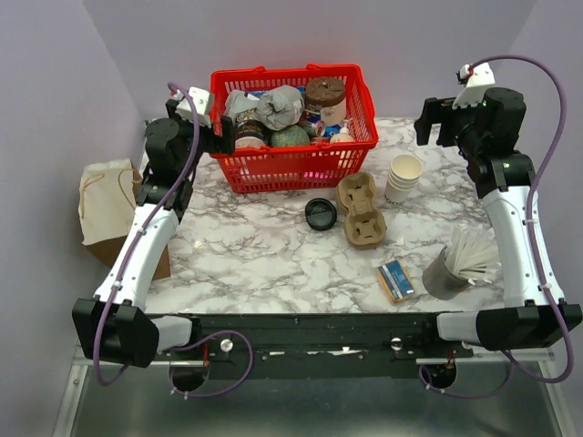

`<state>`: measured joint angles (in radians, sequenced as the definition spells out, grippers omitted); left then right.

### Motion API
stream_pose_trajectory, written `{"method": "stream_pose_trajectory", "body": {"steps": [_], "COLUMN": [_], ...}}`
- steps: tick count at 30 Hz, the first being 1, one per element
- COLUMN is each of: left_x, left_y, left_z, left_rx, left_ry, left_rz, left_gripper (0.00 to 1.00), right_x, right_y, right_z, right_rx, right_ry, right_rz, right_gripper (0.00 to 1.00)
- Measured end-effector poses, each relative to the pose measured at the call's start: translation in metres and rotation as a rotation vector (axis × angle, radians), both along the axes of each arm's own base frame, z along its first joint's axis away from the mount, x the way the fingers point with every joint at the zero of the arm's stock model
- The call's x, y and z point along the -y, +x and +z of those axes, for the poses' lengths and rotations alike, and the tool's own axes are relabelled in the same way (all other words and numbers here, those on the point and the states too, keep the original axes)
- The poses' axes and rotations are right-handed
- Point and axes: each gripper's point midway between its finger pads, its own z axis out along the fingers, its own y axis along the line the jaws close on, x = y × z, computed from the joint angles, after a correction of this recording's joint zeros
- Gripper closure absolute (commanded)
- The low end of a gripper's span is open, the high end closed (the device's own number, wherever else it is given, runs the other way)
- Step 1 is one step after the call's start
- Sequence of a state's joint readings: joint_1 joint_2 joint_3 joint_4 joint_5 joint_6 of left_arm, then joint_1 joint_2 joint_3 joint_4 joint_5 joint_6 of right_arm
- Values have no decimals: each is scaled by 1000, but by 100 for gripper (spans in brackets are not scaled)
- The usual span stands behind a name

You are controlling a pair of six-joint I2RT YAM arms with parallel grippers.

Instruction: Pack the takeout coffee

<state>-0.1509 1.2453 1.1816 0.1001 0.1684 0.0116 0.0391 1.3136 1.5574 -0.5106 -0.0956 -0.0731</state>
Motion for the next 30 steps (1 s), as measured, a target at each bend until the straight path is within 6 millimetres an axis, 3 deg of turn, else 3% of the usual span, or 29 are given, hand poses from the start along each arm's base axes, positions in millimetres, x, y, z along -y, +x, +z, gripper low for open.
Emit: {"method": "stream_pose_trajectory", "body": {"steps": [5,11,18,22,23,27,30], "left_x": [25,45,49,51,53,58,59], "left_y": [-18,-51,-72,-71,-69,-67,-67], "left_z": [-39,-88,-134,-137,-136,-137,-141], "left_rx": [-113,-238,-349,-401,-407,-426,-451], "left_ry": [123,291,330,232,192,97,59], "left_rz": [-190,-391,-457,-421,-412,-392,-384], "left_gripper": [8,18,27,27,26,25,23], "right_x": [-12,-53,-97,-114,-116,-109,-100], "right_y": [-1,-19,-35,-45,-45,-32,-24], "right_z": [-6,-17,-38,-50,-51,-64,-85], "right_rx": [-9,-26,-59,-99,-111,-174,-247], "right_ry": [-57,-236,-336,-371,-379,-421,-469], "right_rz": [111,471,698,768,772,744,722], "right_gripper": [0,1,8,19,26,35,38]}}
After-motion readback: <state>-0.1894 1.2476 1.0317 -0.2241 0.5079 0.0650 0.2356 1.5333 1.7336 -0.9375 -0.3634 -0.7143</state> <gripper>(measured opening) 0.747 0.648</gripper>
